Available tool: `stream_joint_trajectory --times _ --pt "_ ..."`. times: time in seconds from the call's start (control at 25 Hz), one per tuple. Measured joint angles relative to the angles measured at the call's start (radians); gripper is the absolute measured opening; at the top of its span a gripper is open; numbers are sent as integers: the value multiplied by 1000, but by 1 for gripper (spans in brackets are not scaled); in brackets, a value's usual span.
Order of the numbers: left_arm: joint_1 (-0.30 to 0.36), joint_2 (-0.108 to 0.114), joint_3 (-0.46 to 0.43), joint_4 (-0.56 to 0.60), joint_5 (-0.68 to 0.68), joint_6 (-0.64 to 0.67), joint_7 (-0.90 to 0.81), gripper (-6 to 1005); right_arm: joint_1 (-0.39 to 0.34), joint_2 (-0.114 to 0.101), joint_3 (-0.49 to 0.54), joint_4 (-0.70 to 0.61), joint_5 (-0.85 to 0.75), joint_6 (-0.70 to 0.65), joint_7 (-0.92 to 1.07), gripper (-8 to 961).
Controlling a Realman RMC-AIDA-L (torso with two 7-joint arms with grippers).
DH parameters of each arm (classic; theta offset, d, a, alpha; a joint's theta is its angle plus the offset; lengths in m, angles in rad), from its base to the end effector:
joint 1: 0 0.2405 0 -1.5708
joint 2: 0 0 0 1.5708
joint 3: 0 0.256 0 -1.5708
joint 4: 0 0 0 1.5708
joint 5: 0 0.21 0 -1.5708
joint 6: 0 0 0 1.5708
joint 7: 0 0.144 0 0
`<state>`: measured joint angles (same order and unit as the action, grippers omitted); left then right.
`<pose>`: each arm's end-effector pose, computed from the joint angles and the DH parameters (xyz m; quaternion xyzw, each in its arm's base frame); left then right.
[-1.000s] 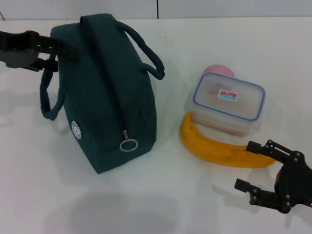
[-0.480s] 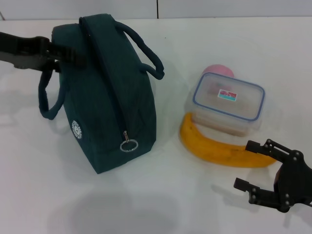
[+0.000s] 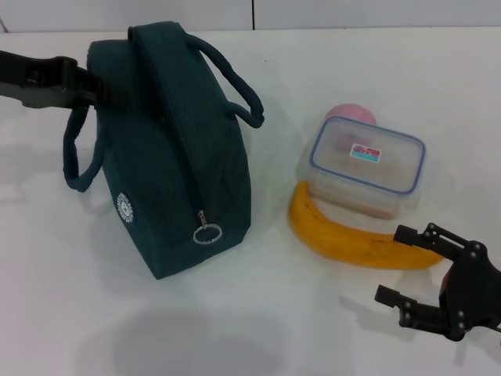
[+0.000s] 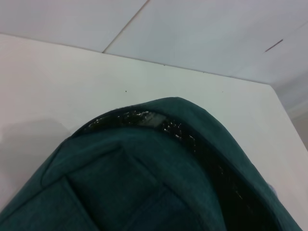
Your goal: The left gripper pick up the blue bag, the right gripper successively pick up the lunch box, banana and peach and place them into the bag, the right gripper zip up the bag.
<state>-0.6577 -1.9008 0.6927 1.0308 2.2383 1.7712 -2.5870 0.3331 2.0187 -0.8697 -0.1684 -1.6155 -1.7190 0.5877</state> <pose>-0.2259 0.3715 0.1166 -0.8116 -0.5631 -0.1194 0.0993 0.3033 0.2226 -0.0347 -0.9071 0.0864 0.3682 0.1849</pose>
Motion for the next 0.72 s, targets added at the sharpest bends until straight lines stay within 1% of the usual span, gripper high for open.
stream_joint_trajectory --times 0.12,0.32,0.44,0.56,0.72 --pt "-2 0 -1 0 3 0 -6 389 1 0 0 0 7 0 1 809" --pt "2 2 -7 0 -4 -1 -26 157 0 0 1 8 27 -18 11 808" --pt "12 1 -7 0 -12 -1 -31 98 -3 -1 3 38 82 -51 52 808" --pt "29 0 -7 0 -36 2 -32 39 -10 -3 3 81 172 -116 183 807" --pt "54 10 -7 0 -95 6 -32 39 -30 -6 3 102 279 -155 424 806"
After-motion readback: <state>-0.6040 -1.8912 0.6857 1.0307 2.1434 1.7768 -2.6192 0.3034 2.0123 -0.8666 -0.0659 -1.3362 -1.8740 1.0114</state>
